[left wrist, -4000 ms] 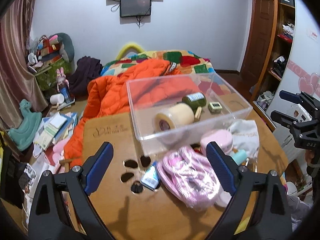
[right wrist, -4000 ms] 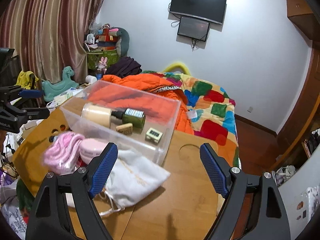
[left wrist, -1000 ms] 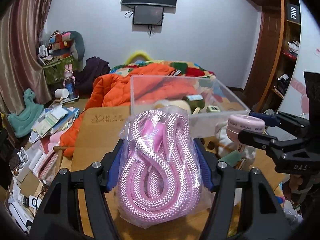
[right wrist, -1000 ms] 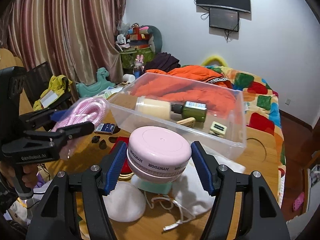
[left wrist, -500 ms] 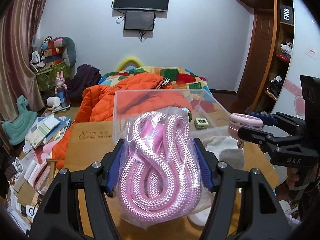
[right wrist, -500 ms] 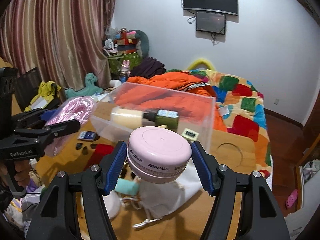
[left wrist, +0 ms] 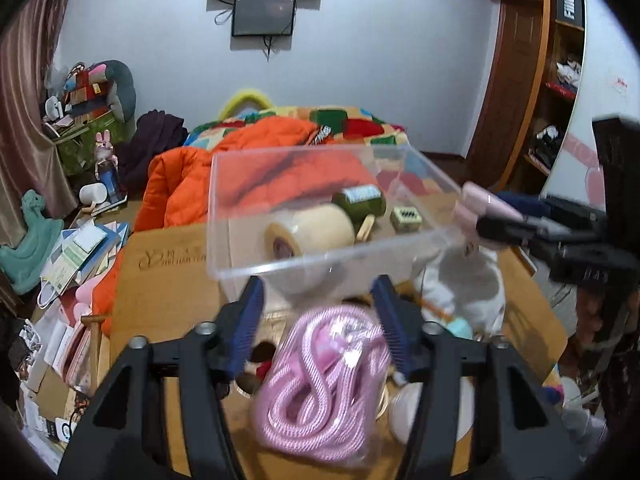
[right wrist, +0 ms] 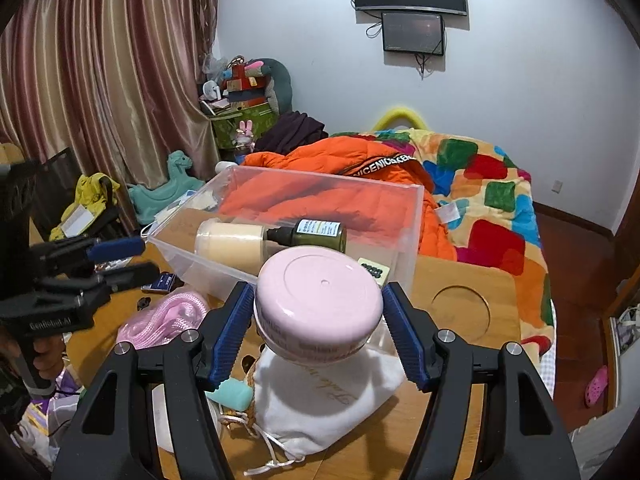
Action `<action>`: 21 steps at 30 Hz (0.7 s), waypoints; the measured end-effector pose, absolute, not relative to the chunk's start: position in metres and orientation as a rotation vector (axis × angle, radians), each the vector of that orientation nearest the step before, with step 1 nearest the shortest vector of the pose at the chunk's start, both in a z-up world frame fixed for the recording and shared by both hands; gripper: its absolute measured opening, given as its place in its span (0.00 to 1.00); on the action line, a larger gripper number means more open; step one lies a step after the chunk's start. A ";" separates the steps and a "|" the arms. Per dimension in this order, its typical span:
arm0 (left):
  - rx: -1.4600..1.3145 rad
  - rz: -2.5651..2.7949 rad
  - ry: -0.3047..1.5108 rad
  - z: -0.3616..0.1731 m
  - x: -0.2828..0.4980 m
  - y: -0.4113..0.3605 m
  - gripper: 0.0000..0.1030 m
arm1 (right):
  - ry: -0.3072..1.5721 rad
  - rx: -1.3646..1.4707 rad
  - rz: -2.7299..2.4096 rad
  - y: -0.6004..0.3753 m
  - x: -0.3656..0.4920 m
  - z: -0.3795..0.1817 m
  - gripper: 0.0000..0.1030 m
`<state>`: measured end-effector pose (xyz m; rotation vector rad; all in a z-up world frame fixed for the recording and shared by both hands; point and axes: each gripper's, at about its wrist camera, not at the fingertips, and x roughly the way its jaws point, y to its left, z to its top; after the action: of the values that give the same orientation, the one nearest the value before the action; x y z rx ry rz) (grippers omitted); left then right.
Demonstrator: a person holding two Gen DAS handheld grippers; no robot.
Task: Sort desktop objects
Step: 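Carry the pink rope bundle and pink case over the clear box with both grippers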
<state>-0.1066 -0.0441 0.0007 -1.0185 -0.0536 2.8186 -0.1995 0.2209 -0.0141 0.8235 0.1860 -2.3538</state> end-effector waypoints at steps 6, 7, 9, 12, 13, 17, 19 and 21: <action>-1.114 2.732 0.053 -0.025 -0.101 -0.038 0.72 | 0.210 0.814 -2.353 0.217 -0.199 -0.012 0.61; -1.135 2.712 0.058 -0.030 -0.102 -0.037 0.72 | 0.211 0.811 -2.354 0.217 -0.200 -0.012 0.61; -1.183 2.677 0.046 -0.041 -0.105 -0.035 0.72 | 0.206 0.813 -2.358 0.216 -0.201 -0.012 0.61; -1.212 2.643 0.040 -0.053 -0.109 -0.032 0.77 | 0.196 0.815 -2.358 0.215 -0.202 -0.012 0.61; -1.215 2.642 0.042 -0.056 -0.110 -0.032 0.79 | 0.199 0.816 -2.359 0.215 -0.202 -0.012 0.61; -1.209 2.647 0.025 -0.062 -0.115 -0.029 0.80 | 0.212 0.816 -2.357 0.214 -0.204 -0.011 0.61; -1.202 2.653 0.038 -0.064 -0.117 -0.027 0.80 | 0.208 0.817 -2.357 0.214 -0.206 -0.011 0.61; -1.188 2.658 0.062 -0.066 -0.117 -0.023 0.79 | 0.204 0.814 -2.360 0.214 -0.206 -0.012 0.61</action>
<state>-0.1170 -0.0232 -0.0662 -1.1884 0.0617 2.6580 -0.2056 0.2143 -0.0116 0.8140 0.2042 -2.3600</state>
